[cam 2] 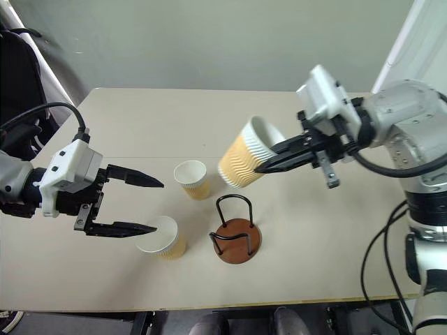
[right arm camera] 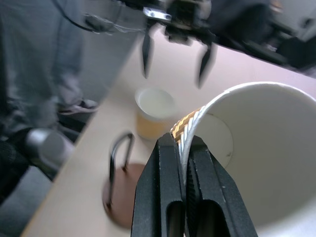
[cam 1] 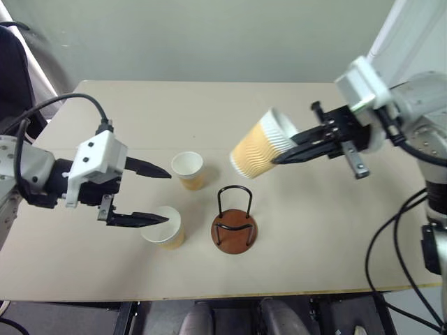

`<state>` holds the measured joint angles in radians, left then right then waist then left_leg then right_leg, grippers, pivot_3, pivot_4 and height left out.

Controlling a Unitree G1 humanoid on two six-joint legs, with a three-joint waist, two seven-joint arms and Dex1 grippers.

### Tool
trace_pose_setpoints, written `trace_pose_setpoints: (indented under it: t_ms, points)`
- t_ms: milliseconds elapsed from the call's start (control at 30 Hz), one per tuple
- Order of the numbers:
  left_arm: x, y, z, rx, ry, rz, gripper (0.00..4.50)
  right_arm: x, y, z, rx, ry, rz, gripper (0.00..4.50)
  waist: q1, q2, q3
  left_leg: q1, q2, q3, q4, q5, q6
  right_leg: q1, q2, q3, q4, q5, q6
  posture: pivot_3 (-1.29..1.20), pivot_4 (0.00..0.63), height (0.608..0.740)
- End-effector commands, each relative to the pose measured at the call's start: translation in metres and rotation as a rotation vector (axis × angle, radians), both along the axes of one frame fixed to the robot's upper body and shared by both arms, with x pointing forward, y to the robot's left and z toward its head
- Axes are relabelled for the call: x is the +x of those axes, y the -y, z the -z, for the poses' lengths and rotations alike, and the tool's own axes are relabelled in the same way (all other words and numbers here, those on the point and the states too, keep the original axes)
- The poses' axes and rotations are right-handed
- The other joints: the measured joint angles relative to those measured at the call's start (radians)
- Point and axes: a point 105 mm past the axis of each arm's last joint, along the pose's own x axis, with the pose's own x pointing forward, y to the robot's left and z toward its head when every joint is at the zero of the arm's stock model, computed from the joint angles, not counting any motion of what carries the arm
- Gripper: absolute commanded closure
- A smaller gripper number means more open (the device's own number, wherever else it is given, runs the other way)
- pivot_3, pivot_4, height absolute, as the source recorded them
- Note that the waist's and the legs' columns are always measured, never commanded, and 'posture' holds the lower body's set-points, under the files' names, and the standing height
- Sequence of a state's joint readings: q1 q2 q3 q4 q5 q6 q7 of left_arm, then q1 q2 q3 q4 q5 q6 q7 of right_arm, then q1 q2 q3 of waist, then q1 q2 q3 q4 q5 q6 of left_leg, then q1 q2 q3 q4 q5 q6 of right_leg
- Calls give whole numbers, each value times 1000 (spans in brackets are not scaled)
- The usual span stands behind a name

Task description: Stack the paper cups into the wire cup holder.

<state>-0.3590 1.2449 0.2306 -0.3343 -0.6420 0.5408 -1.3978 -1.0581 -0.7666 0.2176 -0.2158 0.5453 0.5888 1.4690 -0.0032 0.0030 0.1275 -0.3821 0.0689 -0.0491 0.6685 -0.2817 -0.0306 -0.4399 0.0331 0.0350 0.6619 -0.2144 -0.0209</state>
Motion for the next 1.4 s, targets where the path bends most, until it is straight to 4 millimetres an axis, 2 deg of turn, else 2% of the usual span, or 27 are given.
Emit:
trace_pose_setpoints:
  t_ms: [33, 167, 300, 800, 900, 1133, 1233, 1333, 1400]
  points:
    - [-4, 3, -3, 10, 29, 8, 0, -9, -7, 17, -101, 71, -68, 4479, 1, 0, 0, -1, 0, 0, 0, 0, 0, 0, 0, 0, 0, 0, 0, 0, 150, 740]
    - [-5, 3, -4, 9, 28, -3, 0, -14, -9, 33, -166, 95, -119, 4479, 2, 0, 0, -2, -1, 0, 1, -1, 0, 0, -1, 0, -1, 0, 0, 0, 150, 740]
    - [-6, 6, -5, 0, 29, -4, 0, -5, -14, 47, -203, 149, -126, 4479, 0, 0, 0, -1, 0, 0, 1, 0, 0, 0, -1, 0, 0, 0, 0, 0, 150, 740]
    - [-8, 7, -6, -5, 37, -23, 0, 4, -11, 65, -281, 189, -159, 4479, -2, 0, 0, 0, 0, 0, 1, 0, 0, 0, -1, 0, 1, 0, -1, 0, 150, 740]
    - [-9, 6, -11, -16, 45, -20, 0, 4, -9, 66, -288, 183, -158, 3865, -2, 0, 0, 0, 0, 0, 1, 0, 0, 0, -1, 0, 1, 0, -1, 0, 150, 740]
    - [-22, 0, -30, -122, 9, -13, 0, 4, -7, 68, -293, 183, -145, 1465, -2, 0, 0, 0, 0, 0, 1, 0, 0, 0, -1, 0, 1, 0, -1, 0, 150, 740]
    - [-25, -12, -27, -99, -12, -58, 0, 9, -6, 61, -270, 197, -119, 451, -3, 0, 0, 0, 0, 0, 0, 0, 0, 0, -1, 0, 1, 0, -1, 0, 150, 740]
    - [-28, -14, -23, -86, -25, -64, 0, 18, 2, 37, -178, 159, -36, 451, -3, 0, 0, 0, 0, 0, 1, 0, 0, 0, -1, 0, 1, 0, -1, 0, 150, 740]
    - [-30, -12, -23, -87, -28, -54, 0, 19, 22, 10, -68, 54, 26, 451, 2, 0, 0, 0, 0, 0, 1, 0, 0, 0, -1, 0, 1, 0, -1, 0, 150, 740]
